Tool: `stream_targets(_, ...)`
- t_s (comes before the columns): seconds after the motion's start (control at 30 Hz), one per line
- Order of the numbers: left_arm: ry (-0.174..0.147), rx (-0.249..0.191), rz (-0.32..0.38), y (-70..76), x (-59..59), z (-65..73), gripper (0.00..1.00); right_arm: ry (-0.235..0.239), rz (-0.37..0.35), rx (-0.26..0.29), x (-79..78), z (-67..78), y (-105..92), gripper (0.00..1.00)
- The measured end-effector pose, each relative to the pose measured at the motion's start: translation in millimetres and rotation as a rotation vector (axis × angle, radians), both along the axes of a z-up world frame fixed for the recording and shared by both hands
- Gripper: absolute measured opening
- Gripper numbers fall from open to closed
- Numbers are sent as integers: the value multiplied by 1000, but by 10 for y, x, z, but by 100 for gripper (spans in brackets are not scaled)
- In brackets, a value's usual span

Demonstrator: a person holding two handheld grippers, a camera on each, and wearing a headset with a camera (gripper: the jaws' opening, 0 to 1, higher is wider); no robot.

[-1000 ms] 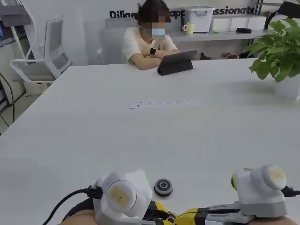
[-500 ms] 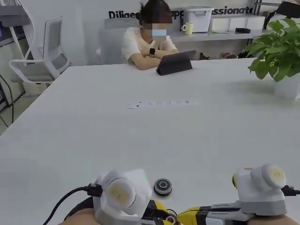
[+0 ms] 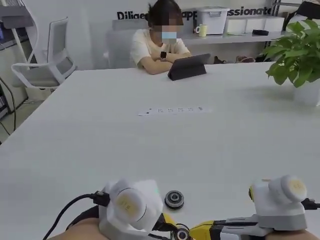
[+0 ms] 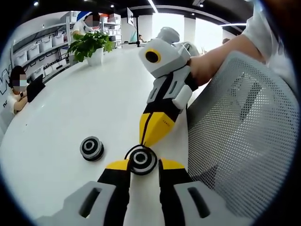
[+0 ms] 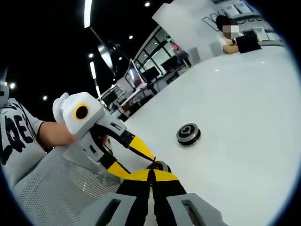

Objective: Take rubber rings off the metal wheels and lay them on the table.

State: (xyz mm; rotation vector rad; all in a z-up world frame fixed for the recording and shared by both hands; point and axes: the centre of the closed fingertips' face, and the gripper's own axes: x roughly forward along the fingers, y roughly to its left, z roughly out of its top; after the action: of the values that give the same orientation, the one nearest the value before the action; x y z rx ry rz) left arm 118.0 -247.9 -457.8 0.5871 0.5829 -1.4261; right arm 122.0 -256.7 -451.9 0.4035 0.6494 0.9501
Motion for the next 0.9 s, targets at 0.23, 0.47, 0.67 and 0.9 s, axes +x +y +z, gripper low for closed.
stream_targets(0.23,1,-33,29,60,53,156,23,-4,5,8,-8,27,1,0)
stream_targets(0.47,9,-62,51,185,45,308,24,-9,14,9,-11,68,15,0)
stream_targets(0.67,27,-117,91,278,51,496,29,-14,23,8,-10,97,38,0)
stream_targets(0.9,41,-184,133,359,69,715,36,-25,31,21,3,170,64,0)
